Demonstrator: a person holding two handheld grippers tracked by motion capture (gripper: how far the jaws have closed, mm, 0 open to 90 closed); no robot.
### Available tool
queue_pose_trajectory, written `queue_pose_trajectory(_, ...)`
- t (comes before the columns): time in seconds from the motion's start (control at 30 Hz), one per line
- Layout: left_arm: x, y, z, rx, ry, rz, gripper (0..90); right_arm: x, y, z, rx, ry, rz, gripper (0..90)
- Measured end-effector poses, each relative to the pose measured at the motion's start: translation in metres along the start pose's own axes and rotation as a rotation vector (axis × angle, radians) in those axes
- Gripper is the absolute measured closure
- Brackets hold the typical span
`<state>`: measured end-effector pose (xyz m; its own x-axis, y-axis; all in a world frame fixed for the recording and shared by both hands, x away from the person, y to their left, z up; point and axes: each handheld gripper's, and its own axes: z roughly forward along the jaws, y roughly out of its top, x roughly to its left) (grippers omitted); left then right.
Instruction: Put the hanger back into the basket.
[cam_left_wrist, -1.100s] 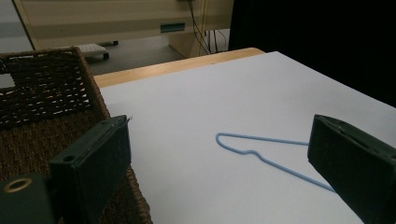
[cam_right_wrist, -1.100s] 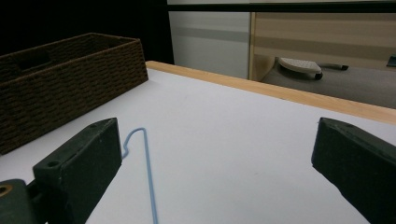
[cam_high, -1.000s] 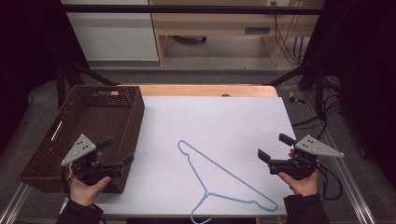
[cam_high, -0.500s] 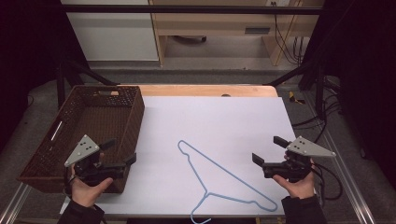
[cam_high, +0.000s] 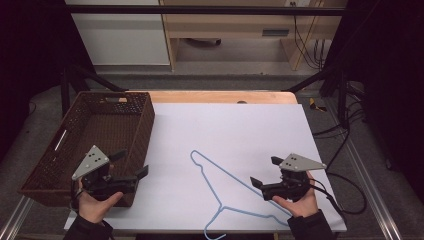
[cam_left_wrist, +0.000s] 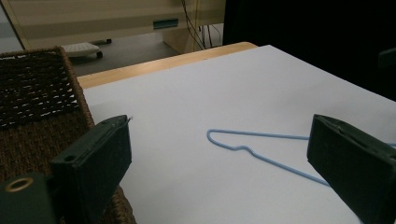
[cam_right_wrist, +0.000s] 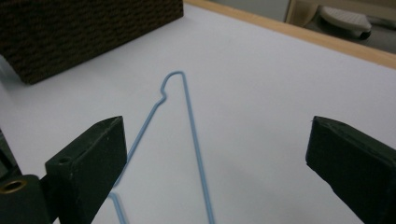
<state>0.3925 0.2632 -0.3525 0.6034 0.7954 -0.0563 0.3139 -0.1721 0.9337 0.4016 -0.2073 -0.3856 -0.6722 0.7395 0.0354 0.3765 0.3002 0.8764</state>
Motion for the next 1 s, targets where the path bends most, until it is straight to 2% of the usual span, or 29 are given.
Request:
queue_pose_trajectory(0.07,-0.001,0.0,0.0,0.0,-0.003,0.0,6.1,0.008,-0.003,0.007,0.048,0.012,-0.019,7.5)
queue_pose_trajectory(0.13,-0.002,0.0,0.0,0.0,-0.005,0.002,6.1,0.01,-0.003,0.009,0.061,0.023,-0.022,8.2)
queue_pose_trajectory(0.23,-0.003,0.0,0.001,0.0,-0.01,0.002,6.2,0.017,-0.007,0.013,0.097,0.067,-0.04,10.7)
queue_pose_trajectory(0.37,-0.005,0.0,0.003,0.004,-0.013,0.007,6.2,0.022,-0.01,0.016,0.113,0.086,-0.053,12.5)
queue_pose_trajectory(0.6,-0.006,-0.001,0.005,0.01,-0.016,0.016,6.0,0.034,-0.021,0.029,0.189,0.133,-0.077,16.7)
queue_pose_trajectory(0.77,-0.005,-0.001,0.004,0.007,-0.012,0.016,6.0,0.038,-0.026,0.035,0.211,0.143,-0.079,18.7)
queue_pose_trajectory(0.8,-0.005,0.0,0.004,0.005,-0.011,0.016,6.1,0.04,-0.028,0.038,0.221,0.151,-0.086,22.7)
queue_pose_trajectory(1.0,-0.005,0.0,0.004,0.01,-0.01,0.019,6.1,0.047,-0.033,0.048,0.259,0.182,-0.117,29.9)
